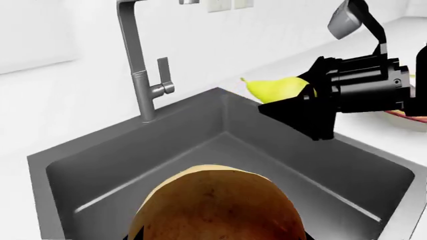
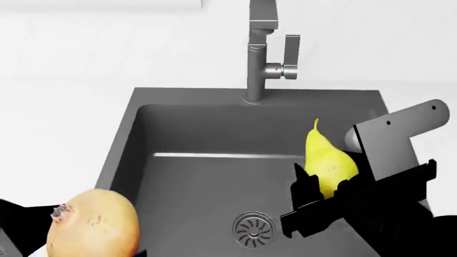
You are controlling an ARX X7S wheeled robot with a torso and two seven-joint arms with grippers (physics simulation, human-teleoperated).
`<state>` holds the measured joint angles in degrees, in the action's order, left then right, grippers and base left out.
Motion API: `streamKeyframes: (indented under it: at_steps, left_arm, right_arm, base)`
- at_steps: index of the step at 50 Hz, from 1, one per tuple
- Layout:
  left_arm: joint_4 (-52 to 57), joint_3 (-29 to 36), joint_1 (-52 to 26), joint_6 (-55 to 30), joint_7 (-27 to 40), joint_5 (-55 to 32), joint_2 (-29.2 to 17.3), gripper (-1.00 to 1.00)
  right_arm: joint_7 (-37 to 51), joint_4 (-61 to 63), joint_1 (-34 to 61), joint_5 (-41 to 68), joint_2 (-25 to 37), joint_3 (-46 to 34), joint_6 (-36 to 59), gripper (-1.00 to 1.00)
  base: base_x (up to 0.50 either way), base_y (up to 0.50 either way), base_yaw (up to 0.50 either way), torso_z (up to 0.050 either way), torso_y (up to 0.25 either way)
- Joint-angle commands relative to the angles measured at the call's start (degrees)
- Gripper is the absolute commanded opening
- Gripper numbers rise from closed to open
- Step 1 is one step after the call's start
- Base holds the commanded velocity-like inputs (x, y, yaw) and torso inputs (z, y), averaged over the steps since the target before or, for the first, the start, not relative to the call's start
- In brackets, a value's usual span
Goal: There is a mixed pile of frozen fruits and vegetables on the counter. Locate all the frozen vegetables and place the items in a bowl on the counter. Take all the frozen fruits and defrost them in a running sink.
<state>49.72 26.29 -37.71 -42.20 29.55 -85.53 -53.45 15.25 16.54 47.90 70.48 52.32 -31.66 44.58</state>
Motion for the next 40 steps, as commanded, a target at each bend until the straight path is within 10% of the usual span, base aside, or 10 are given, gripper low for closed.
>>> streamKeyframes:
  at_steps: [1, 22, 40]
  left_arm:
    - [-1.24, -0.6, -0.69, 0.7, 1.25, -0.94, 0.11, -1.0]
    - [-4.36, 0.32, -1.24, 0.06, -0.41, 0.33, 1.1, -1.0]
    - [-17.49, 9.38, -18.05, -11.88, -3.67, 1.35, 12.69, -1.0]
  right_arm:
    - [-2.07, 1.16, -0.38, -3.19, 0.35, -0.24, -1.38, -1.0]
    - [-2.07, 1.29, -0.05, -4.24, 0.01, -0.79, -1.35, -1.0]
    - [-2.21, 0.9, -0.61, -4.15, 0.08, -0.62, -1.81, -1.0]
  base:
    - [0.41, -0.38, 0.0, 0.0, 0.0]
    - [0.4, -0.28, 0.0, 0.0, 0.001]
    - [0.0, 0.0, 0.0, 0.0, 0.001]
